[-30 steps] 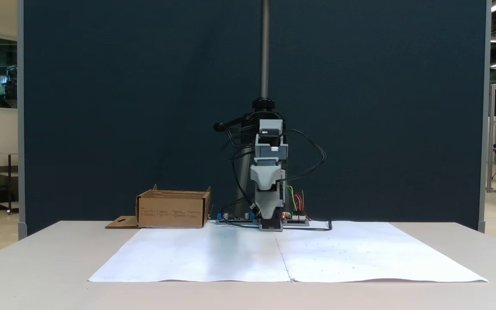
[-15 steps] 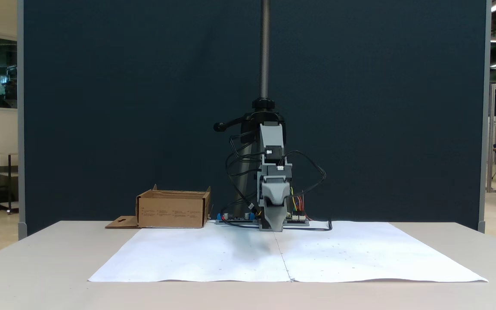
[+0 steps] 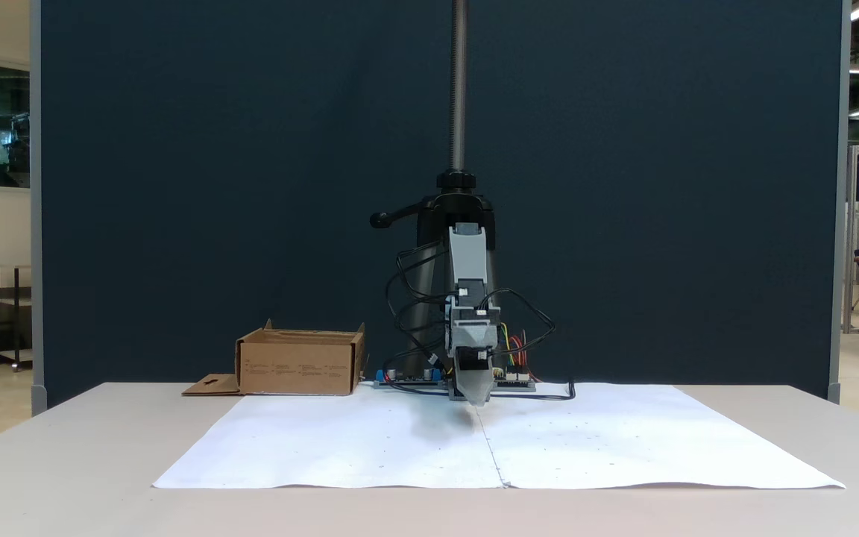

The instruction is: Grasp a green dice and put it in the bin.

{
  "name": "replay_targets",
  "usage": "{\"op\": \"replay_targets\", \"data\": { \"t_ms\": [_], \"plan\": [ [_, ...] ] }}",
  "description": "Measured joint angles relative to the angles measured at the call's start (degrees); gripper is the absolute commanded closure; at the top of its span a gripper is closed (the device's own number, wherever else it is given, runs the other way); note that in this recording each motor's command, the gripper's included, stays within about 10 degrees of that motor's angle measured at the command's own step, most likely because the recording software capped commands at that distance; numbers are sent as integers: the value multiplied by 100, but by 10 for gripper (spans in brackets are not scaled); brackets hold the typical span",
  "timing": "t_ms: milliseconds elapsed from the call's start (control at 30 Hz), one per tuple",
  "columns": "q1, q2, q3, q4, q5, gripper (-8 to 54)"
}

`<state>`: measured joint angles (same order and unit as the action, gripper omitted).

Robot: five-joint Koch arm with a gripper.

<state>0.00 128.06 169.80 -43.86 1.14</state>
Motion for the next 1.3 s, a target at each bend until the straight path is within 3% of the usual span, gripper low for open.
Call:
{"op": "replay_targets", "data": {
  "t_ms": [600, 1300],
  "plan": [
    [237, 53, 580, -2531, 0, -11],
    [343, 53, 580, -2575, 0, 4]
  ]
}}
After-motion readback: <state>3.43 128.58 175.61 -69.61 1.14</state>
